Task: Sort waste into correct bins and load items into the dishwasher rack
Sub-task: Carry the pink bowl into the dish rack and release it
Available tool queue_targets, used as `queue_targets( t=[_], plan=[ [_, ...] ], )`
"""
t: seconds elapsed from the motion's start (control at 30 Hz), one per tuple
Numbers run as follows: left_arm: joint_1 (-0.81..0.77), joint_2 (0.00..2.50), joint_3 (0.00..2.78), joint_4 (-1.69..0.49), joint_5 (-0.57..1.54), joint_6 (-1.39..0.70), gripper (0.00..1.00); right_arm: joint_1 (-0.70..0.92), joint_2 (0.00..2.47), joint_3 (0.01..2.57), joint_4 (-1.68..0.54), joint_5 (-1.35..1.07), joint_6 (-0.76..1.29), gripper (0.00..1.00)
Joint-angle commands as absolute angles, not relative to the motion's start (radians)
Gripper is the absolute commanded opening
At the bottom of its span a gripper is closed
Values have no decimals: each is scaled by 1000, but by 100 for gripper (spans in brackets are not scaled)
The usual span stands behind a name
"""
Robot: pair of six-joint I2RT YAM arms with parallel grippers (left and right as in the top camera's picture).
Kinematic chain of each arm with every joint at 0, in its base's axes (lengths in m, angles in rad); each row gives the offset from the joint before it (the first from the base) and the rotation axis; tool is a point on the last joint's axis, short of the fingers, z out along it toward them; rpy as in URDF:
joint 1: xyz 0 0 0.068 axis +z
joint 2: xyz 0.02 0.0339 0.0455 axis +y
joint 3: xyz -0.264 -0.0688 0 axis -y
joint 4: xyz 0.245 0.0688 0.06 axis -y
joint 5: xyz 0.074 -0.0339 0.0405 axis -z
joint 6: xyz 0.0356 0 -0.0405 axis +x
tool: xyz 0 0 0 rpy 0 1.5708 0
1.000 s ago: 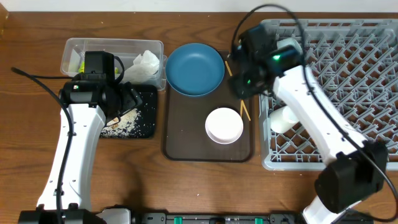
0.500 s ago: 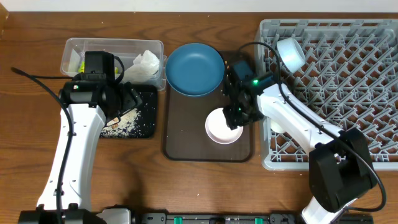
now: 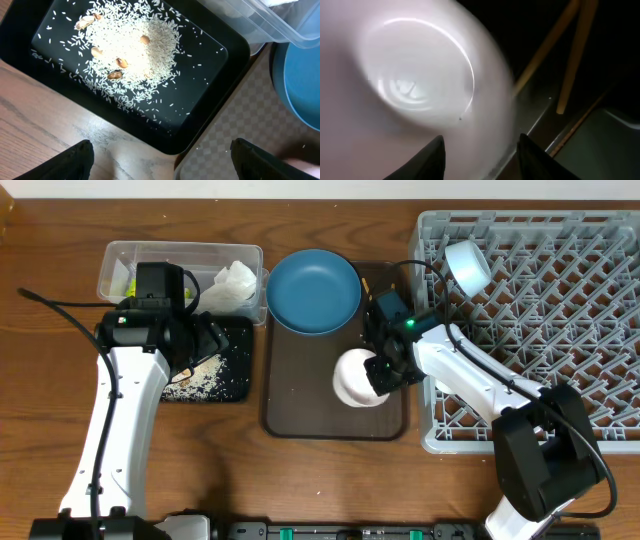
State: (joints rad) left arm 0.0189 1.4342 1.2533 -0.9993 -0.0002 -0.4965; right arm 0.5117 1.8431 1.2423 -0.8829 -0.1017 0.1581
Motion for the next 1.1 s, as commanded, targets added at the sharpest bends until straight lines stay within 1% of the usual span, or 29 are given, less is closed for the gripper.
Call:
queue_targets(
  t=[0.0, 0.13, 0.2, 0.6, 0.73, 0.9, 1.07],
  plan=[
    [23, 1424, 1274, -1005, -12, -490, 90, 510, 1846, 1251, -878, -87, 179, 47],
    [23, 1424, 1274, -1005, -12, -490, 90, 510, 1846, 1270, -883, -87, 179, 48],
    [23, 1424, 1274, -1005, -12, -490, 90, 510, 1846, 1270, -882, -87, 180, 47],
    [23, 1424, 1274, -1005, -12, -490, 90, 512, 1846, 1248, -821, -79, 228, 30],
    [23, 1424, 1274, -1005, -12, -490, 89, 513, 1848, 1247, -806, -80, 232, 27],
    [23, 1424, 1274, -1005, -12, -490, 90, 533, 1868, 1247, -790, -87, 240, 26],
    [23, 1424, 1274, -1005, -12, -490, 90, 548, 1879, 1247, -781, -87, 255, 18]
  ],
)
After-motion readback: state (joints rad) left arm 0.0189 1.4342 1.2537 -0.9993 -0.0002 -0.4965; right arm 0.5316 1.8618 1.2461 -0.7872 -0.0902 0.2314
